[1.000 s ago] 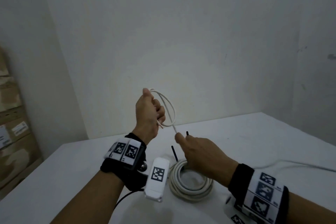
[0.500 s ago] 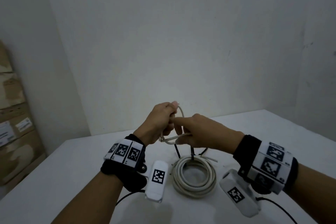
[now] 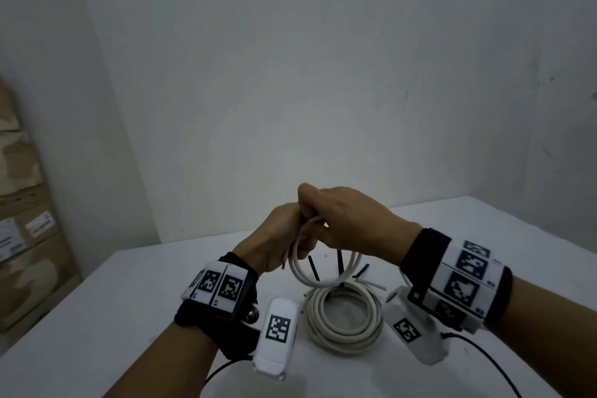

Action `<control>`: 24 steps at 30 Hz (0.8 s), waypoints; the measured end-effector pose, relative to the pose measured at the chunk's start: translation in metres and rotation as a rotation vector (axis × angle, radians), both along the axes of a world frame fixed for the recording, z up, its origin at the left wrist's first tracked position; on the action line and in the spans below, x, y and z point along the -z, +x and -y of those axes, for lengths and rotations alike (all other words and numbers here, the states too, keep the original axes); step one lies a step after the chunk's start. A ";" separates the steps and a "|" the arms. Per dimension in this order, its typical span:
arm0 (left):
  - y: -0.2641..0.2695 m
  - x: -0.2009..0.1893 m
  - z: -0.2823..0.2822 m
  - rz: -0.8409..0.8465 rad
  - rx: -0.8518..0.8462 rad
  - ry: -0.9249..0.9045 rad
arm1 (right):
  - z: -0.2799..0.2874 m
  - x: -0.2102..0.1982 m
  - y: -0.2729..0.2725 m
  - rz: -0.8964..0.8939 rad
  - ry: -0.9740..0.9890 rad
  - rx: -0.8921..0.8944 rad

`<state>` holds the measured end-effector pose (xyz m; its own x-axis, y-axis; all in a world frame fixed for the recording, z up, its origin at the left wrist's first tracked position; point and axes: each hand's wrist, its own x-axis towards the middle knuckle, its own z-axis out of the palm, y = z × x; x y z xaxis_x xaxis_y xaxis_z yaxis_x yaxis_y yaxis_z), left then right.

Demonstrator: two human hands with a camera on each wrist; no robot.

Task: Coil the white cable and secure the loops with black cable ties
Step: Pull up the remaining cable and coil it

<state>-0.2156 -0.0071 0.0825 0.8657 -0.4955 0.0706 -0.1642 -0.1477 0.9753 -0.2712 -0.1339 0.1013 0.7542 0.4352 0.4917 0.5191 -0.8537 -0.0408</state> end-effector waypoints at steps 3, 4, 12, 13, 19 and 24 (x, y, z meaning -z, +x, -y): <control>0.002 -0.002 -0.004 -0.058 0.045 -0.071 | 0.000 0.004 0.002 0.090 0.010 0.046; 0.003 -0.001 -0.004 -0.090 0.071 -0.088 | 0.001 0.004 0.002 0.098 0.040 0.067; 0.003 -0.003 -0.010 -0.199 0.131 -0.017 | 0.010 0.001 0.009 -0.151 0.093 -0.002; 0.003 -0.004 -0.011 -0.205 0.129 -0.006 | 0.016 -0.001 0.010 -0.165 0.091 0.010; 0.006 -0.010 -0.022 -0.246 0.142 0.010 | 0.059 -0.005 0.005 -0.340 0.362 -0.028; 0.004 -0.006 -0.015 -0.298 0.191 -0.004 | 0.045 0.009 0.014 0.001 0.322 0.078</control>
